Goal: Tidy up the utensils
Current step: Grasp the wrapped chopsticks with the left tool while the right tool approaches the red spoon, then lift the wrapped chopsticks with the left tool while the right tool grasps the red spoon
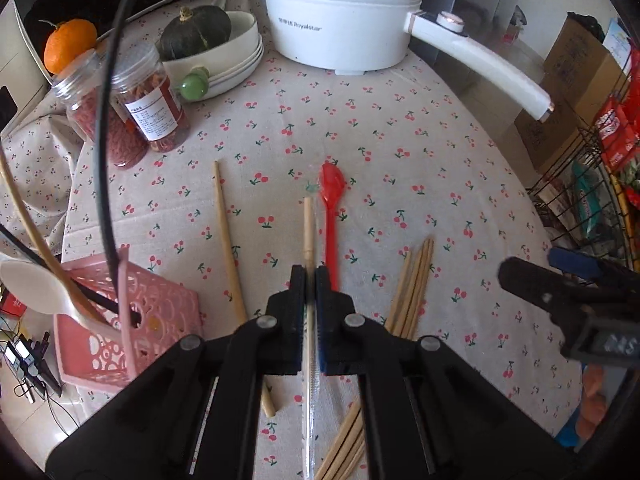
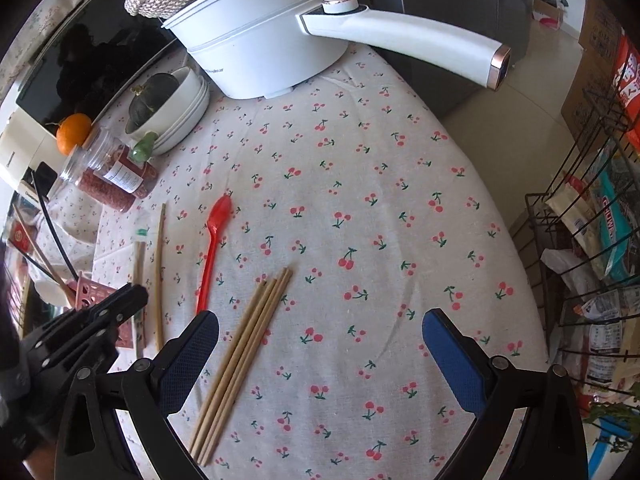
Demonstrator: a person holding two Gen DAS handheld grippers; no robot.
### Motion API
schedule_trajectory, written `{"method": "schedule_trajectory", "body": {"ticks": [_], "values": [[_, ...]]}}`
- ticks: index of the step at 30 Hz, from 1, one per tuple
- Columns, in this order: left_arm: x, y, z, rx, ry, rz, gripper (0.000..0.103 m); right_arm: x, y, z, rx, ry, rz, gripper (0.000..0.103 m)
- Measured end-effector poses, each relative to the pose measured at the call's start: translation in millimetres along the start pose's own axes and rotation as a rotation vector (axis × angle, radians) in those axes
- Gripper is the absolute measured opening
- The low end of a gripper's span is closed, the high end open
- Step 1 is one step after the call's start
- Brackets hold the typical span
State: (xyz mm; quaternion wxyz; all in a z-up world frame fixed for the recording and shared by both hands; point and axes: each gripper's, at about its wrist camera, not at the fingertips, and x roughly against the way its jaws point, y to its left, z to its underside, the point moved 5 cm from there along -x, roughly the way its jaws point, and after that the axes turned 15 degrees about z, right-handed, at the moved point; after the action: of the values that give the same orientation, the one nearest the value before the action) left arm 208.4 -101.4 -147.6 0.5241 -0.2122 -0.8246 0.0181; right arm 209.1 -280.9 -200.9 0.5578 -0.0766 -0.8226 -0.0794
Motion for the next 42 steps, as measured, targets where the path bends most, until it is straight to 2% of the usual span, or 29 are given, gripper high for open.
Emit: {"method": "schedule_trajectory", "body": {"ticks": [7,9,11,14,19,23,29,31,33,35,37,42], "values": [[61,5,29,-0.053,-0.117,0.077,0.006,-20,27,4,-0.032,0.084,-0.097,0.072],[74,13,38,-0.051,-0.149,0.086,0.006,-22,40,4,-0.022,0.088,-0.123,0.067],[85,21,44,-0.047,-0.189,0.085,0.006,-25,56,3,-0.002,0.083,-0.147,0.058],[96,36,53,-0.030,-0.262,0.089,0.006,-29,80,-3,0.026,0.062,-0.159,0.052],[112,56,57,0.049,-0.310,0.159,0.006,-44,109,-24,0.056,0.006,-0.100,0.043],[125,65,58,0.057,-0.340,0.169,0.006,-59,124,-40,0.104,-0.034,-0.028,0.034],[135,81,57,0.098,-0.376,0.186,0.006,-80,143,-53,0.160,-0.073,0.052,0.032],[139,85,55,0.111,-0.399,0.187,0.006,-81,147,-52,0.191,-0.094,0.086,0.023],[142,89,53,0.124,-0.428,0.185,0.006,-80,150,-49,0.215,-0.122,0.105,0.020],[144,93,50,0.140,-0.464,0.186,0.006,-79,148,-47,0.227,-0.135,0.110,0.008],[148,97,47,0.150,-0.518,0.191,0.006,-72,142,-47,0.206,-0.155,0.090,0.004],[160,101,36,0.120,-0.664,0.148,0.006,-40,127,-42,0.165,-0.209,0.042,0.004]]}}
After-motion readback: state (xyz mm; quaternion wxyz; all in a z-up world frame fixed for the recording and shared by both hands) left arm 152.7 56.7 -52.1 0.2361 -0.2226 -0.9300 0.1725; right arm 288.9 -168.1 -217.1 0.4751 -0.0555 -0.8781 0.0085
